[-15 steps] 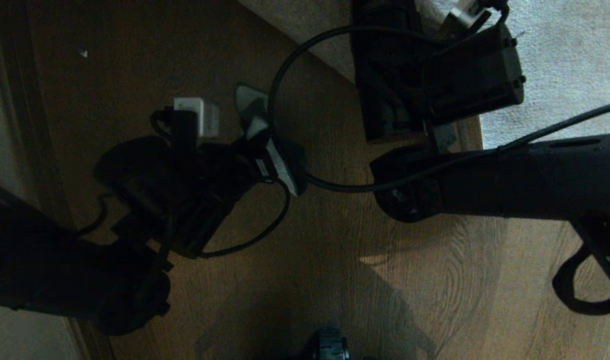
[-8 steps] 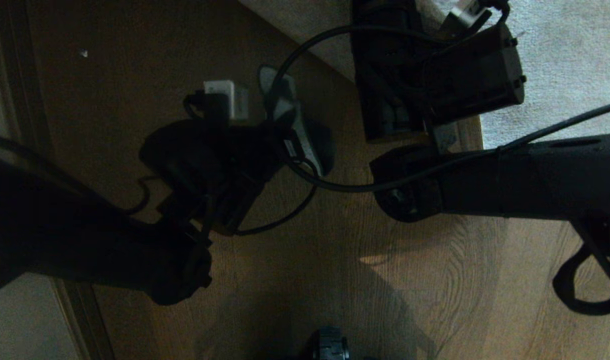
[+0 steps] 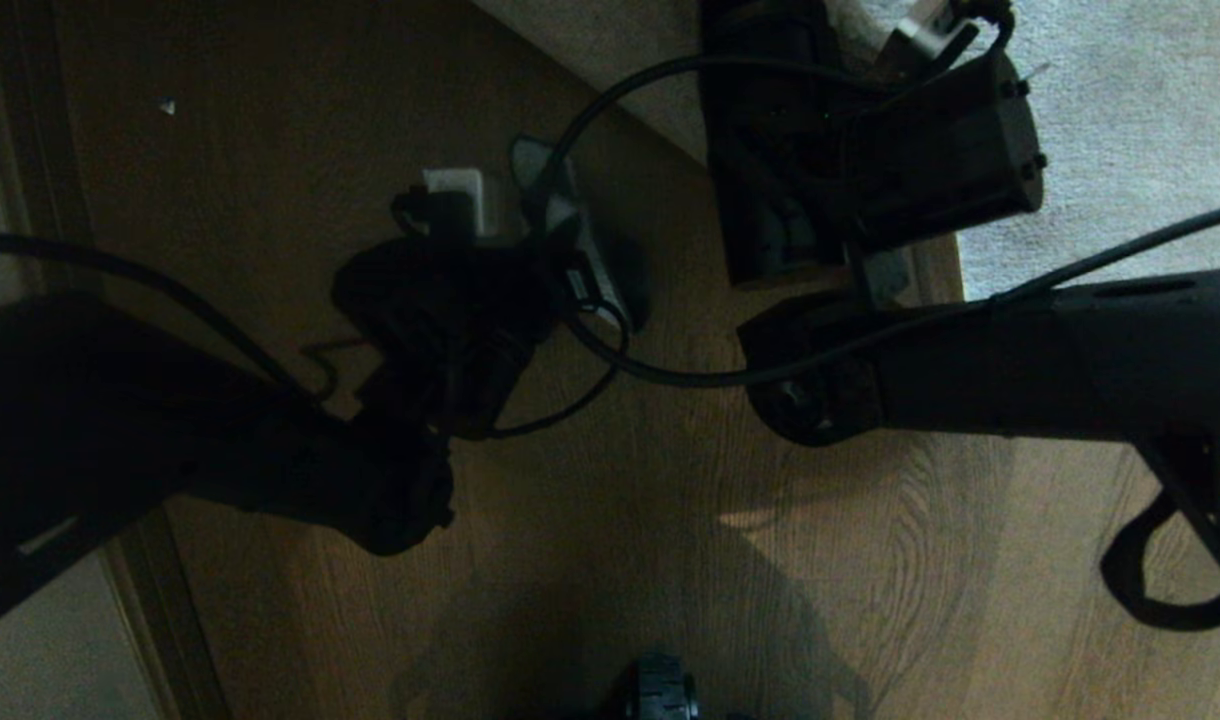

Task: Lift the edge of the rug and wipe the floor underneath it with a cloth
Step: Wipe the floor under the carpet with a rag

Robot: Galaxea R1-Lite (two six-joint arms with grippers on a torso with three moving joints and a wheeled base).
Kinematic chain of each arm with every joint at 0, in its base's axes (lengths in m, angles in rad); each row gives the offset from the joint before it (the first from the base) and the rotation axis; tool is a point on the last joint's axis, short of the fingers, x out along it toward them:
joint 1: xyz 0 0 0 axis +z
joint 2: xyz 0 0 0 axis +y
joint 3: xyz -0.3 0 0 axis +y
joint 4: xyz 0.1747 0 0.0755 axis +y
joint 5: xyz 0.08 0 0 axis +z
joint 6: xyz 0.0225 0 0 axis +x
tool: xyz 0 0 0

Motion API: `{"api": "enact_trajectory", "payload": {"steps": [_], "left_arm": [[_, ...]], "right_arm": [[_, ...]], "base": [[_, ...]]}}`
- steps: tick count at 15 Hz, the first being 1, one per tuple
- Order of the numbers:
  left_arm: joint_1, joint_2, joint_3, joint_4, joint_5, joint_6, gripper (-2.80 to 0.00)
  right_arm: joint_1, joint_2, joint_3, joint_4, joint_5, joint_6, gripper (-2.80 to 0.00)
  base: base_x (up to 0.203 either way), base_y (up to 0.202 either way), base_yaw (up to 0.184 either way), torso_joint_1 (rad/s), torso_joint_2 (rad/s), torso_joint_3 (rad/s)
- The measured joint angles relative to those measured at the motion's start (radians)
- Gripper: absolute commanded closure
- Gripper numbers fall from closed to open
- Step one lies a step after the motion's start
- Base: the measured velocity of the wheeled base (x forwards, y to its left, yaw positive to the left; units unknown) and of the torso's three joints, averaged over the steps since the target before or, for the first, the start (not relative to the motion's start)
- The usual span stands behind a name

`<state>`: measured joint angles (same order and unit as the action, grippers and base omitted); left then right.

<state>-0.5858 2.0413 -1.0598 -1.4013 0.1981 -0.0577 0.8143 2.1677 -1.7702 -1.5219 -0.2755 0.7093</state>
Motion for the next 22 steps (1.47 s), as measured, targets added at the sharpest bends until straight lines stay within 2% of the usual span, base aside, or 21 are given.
{"api": "enact_trajectory", "payload": {"steps": [5,14,17,22], "left_arm": [[0.070,0.017,-0.047,0.000,-0.001,0.000,0.00],[0.224,-0.015,-0.047,0.001,-0.009,0.016,0.00],[0.285,-0.044,-0.006,0.000,-0.010,0.019,0.00],[0.339,-0.122,0.133,-0.032,-0.037,0.021,0.00]], "right_arm": [[0.000,0.003,0.000,0.000,0.000,0.001,0.00],[0.000,0.003,0.000,0.000,0.000,0.005,0.00],[0.000,0.004,0.001,0.000,0.000,0.005,0.00],[0.001,0.003,0.002,0.000,0.000,0.004,0.00]], "base": [[0.000,0.000,0.000,0.000,0.00,0.000],[0.000,0.000,0.000,0.000,0.00,0.000],[0.000,0.000,0.000,0.000,0.00,0.000],[0.000,0.000,0.000,0.000,0.00,0.000]]}}
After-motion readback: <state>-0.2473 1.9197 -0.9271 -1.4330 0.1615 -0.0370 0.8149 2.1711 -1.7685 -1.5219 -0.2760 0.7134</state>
